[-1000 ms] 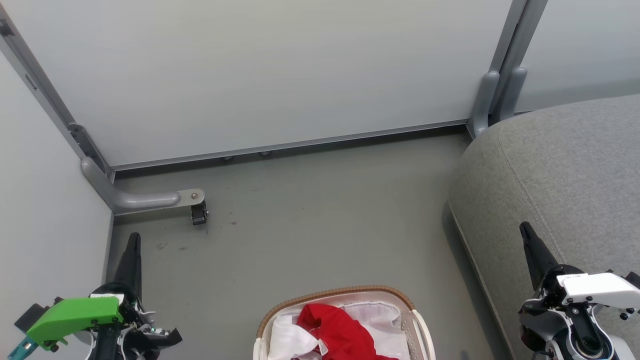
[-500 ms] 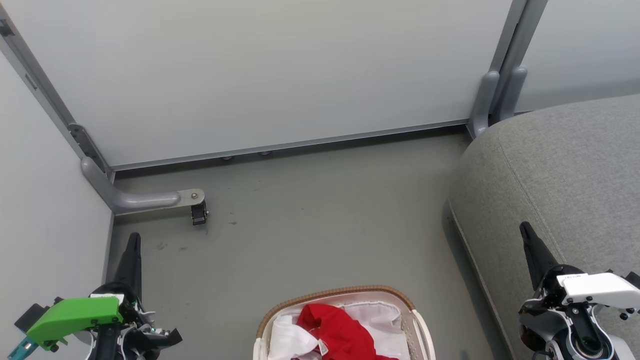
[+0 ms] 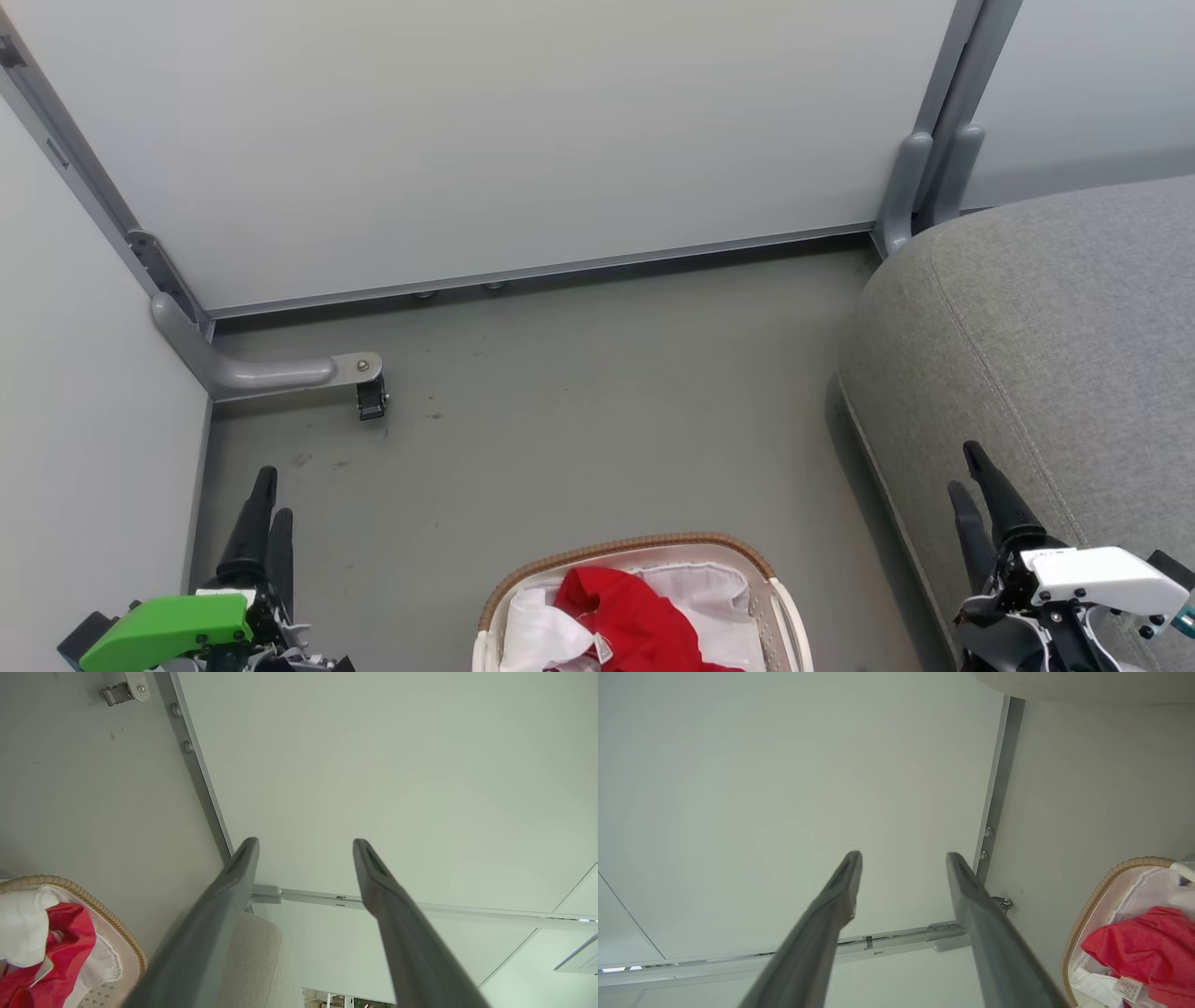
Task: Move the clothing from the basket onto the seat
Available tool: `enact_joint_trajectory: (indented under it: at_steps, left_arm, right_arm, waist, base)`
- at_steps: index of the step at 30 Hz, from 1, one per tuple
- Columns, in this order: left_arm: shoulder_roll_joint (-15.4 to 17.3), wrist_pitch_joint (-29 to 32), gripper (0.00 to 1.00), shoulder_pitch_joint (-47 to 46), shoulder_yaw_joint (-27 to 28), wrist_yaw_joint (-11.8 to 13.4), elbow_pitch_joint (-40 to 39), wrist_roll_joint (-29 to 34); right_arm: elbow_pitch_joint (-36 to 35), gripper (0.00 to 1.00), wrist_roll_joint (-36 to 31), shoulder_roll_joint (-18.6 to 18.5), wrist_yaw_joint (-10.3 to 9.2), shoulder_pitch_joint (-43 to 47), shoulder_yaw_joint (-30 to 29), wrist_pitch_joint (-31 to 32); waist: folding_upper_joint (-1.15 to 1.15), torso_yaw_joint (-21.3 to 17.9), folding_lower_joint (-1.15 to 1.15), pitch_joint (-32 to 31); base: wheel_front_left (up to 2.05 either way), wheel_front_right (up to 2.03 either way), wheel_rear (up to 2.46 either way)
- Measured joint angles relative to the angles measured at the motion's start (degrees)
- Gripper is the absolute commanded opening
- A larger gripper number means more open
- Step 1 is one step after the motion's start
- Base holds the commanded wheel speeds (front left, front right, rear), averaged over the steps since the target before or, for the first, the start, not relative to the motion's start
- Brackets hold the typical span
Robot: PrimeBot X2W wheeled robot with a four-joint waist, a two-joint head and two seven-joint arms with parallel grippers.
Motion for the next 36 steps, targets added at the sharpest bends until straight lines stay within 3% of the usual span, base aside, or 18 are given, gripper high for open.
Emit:
enact_joint_trajectory:
  at_steps: [15,26,36]
  left_arm:
    - [-0.01,-4.24,1.0,0.07,-3.48,0.0,-2.13,4.56]
    - [0.01,-6.76,1.0,0.06,-3.87,0.18,-4.23,14.67]
    - [0.05,-8.84,1.0,0.05,-5.28,1.94,-7.73,27.17]
  right_arm:
    - [-0.21,1.0,-6.42,-0.09,0.0,0.1,0.32,-4.14]
    - [-2.88,1.0,-18.05,-0.23,0.0,0.1,-1.07,-6.72]
    - [-6.37,1.0,-31.37,-0.35,0.0,0.27,-0.52,-8.8]
  waist:
    - [0.0,0.09,0.0,0.24]
    - [0.0,0.25,0.0,0.5]
    - [0.0,0.39,0.0,0.75]
  base:
    - [0.0,0.0,0.0]
    - [0.0,0.0,0.0]
    - [0.0,0.0,0.0]
